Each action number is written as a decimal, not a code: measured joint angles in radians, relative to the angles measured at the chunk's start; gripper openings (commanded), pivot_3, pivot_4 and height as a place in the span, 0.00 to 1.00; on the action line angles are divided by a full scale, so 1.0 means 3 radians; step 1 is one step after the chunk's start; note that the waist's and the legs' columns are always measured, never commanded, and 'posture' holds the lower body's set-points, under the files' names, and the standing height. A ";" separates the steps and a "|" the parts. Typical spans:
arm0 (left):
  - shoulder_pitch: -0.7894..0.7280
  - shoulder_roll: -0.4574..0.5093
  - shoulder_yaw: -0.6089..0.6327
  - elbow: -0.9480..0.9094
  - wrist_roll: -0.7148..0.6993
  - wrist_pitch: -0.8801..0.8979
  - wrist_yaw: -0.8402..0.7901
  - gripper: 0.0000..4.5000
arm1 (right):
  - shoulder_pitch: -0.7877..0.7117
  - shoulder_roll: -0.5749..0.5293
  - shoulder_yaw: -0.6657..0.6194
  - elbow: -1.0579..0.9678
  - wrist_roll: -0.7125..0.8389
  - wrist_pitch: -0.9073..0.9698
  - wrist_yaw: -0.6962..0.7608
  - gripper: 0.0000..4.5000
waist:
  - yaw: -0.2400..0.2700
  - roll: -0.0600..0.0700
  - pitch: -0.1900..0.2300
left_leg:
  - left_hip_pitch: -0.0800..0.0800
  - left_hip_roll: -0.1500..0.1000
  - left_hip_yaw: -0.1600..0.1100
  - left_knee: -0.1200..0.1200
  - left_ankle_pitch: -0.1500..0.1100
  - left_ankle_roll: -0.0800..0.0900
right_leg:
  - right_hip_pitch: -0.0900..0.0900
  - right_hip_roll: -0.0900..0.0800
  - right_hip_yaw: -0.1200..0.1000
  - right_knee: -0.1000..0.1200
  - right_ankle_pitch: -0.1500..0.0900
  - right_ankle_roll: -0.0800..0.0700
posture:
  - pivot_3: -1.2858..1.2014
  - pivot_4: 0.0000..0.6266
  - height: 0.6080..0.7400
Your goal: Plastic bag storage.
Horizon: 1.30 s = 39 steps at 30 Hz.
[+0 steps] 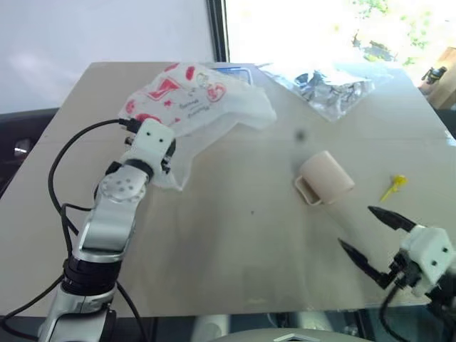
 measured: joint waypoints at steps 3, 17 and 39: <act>-0.0151 -0.0226 0.0293 -0.0162 -0.0448 0.0195 -0.0202 0.01 | -0.0486 -0.0330 0.0292 -0.0166 0.0100 0.0586 -0.0075 1.00 | 0.0000 -0.0001 0.0000 | -0.0003 -0.0001 0.0001 0.0011 0.0000 0.0000 | 0.0005 0.0003 -0.0008 0.0003 0.0000 0.0000 | 0.52 0.24 1.00; -0.0396 -0.0315 0.0578 -0.0580 -0.1048 0.0907 -0.0264 0.01 | -0.2810 -0.0469 0.1675 0.0532 0.0101 0.2646 -0.0635 1.00 | 0.0008 -0.0010 0.0005 | -0.0012 -0.0002 -0.0006 0.0017 0.0000 0.0001 | 0.0001 -0.0004 -0.0007 0.0001 0.0002 0.0003 | 0.52 0.24 1.00; -0.0274 -0.0445 0.0641 -0.1044 -0.1206 0.1204 -0.0056 0.00 | -0.3274 -0.0593 0.2203 0.1139 -0.0443 0.2698 -0.0839 0.01 | -0.0004 -0.0014 0.0005 | -0.0008 -0.0001 -0.0009 0.0018 -0.0002 0.0004 | 0.0001 -0.0001 -0.0006 0.0003 0.0003 0.0004 | 0.52 0.24 1.00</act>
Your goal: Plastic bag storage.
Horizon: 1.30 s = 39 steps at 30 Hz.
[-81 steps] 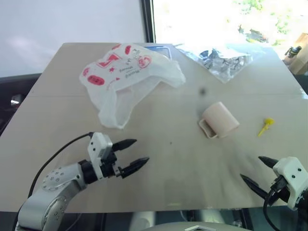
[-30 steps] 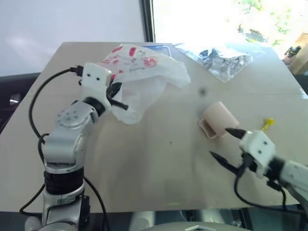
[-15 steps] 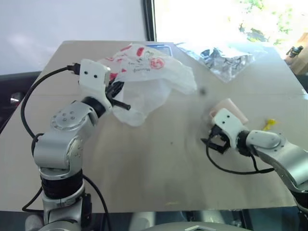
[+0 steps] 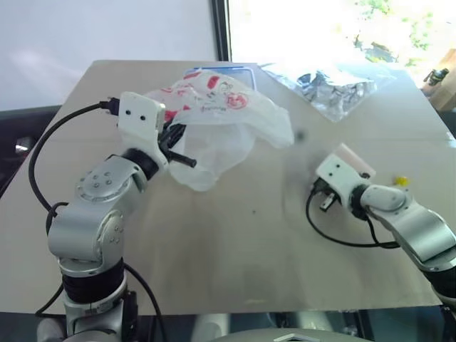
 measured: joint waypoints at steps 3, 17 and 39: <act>-0.0163 -0.0189 0.0174 0.0010 -0.0213 0.0265 0.0053 0.00 | 0.0089 0.0157 -0.0153 -0.0101 0.0166 -0.0130 0.0180 0.01 | -0.0009 -0.0004 0.0003 | 0.0000 0.0000 0.0001 0.0000 0.0000 -0.0001 | 0.0000 0.0001 0.0002 0.0001 0.0000 0.0000 | 0.52 0.24 1.00; -0.0689 -0.0235 0.0911 0.0164 -0.1400 0.1595 -0.0251 0.00 | -0.1301 0.1356 0.0756 0.1365 0.0108 -0.1185 0.0791 0.01 | -0.0076 -0.0011 0.0011 | 0.0001 -0.0001 0.0001 -0.0002 0.0003 -0.0004 | -0.0008 0.0002 -0.0002 0.0003 0.0000 0.0000 | 0.52 0.24 1.00; -0.0352 -0.0294 0.1124 -0.0002 -0.2188 0.1851 0.0234 0.00 | -0.2059 0.2203 0.0363 0.3911 -0.0648 -0.3914 0.1320 0.99 | -0.0081 -0.0016 0.0014 | -0.0001 0.0003 0.0001 -0.0002 0.0003 -0.0006 | -0.0007 -0.0006 0.0001 0.0002 0.0001 0.0001 | 0.52 0.24 1.00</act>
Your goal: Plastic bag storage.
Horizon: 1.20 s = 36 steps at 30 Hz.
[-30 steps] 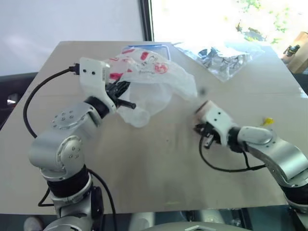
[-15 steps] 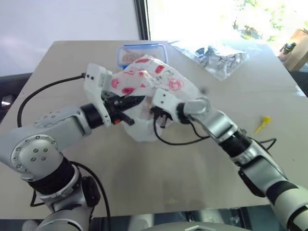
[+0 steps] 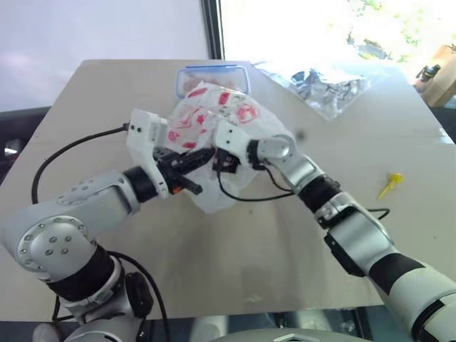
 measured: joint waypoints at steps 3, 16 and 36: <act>-0.0032 -0.0056 -0.0041 0.0088 0.0106 -0.0122 0.0129 0.00 | 0.0407 -0.0310 -0.0142 -0.0831 0.0234 0.0418 0.0233 0.99 | 0.0024 0.0000 0.0000 | -0.0002 0.0000 -0.0001 0.0000 0.0000 0.0000 | 0.0000 -0.0001 -0.0001 -0.0001 0.0000 0.0000 | 0.52 0.24 1.00; -0.0016 -0.0214 -0.0670 0.0324 0.0458 -0.0697 0.0312 0.00 | 0.2275 -0.1411 -0.2040 -0.4542 0.1911 0.3101 -0.0594 0.99 | 0.0090 0.0003 0.0002 | -0.0003 -0.0004 0.0005 -0.0008 -0.0001 0.0001 | 0.0001 -0.0004 0.0005 -0.0005 0.0000 0.0000 | 0.52 0.24 1.00; -0.0036 -0.0196 -0.0879 0.0398 0.0502 -0.0979 0.0385 0.00 | 0.2278 -0.0617 -0.3024 -0.3105 0.0441 0.4122 -0.2959 0.99 | 0.0079 0.0008 0.0000 | 0.0003 -0.0005 0.0016 -0.0009 0.0000 0.0000 | -0.0002 0.0003 0.0019 -0.0005 0.0001 0.0002 | 0.52 0.24 1.00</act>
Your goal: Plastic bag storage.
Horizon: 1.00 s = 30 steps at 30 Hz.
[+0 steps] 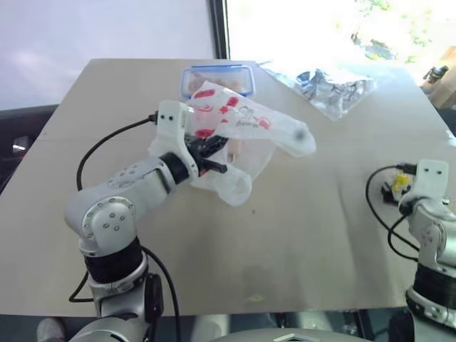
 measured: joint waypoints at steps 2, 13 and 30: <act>0.0000 0.0003 0.0027 -0.0004 -0.0010 0.0000 0.0023 0.00 | -0.0030 0.0011 -0.0031 0.0157 0.0005 -0.0154 -0.0011 0.87 | -0.0001 -0.0002 -0.0002 | 0.0002 0.0000 -0.0001 0.0002 0.0000 0.0000 | 0.0003 0.0001 -0.0001 0.0001 0.0000 0.0000 | 0.52 0.24 1.00; 0.0007 0.0035 0.0139 -0.0012 -0.0135 0.0000 0.0137 0.00 | 0.0488 -0.0347 0.0379 -0.0094 0.0165 -0.0463 0.0568 0.02 | 0.0051 -0.0002 -0.0001 | -0.0003 0.0000 -0.0004 0.0003 0.0000 0.0000 | 0.0007 0.0000 -0.0015 -0.0002 0.0000 0.0001 | 0.52 0.24 1.00; -0.0022 0.0641 0.0522 0.0091 -0.1112 0.0028 0.0074 0.00 | -0.1550 0.0572 0.2679 0.1487 0.0293 -0.1504 0.1564 0.02 | -0.0085 -0.0007 0.0008 | -0.0003 0.0000 -0.0007 0.0003 0.0000 0.0000 | -0.0004 -0.0003 -0.0011 -0.0001 0.0000 0.0001 | 0.52 0.24 1.00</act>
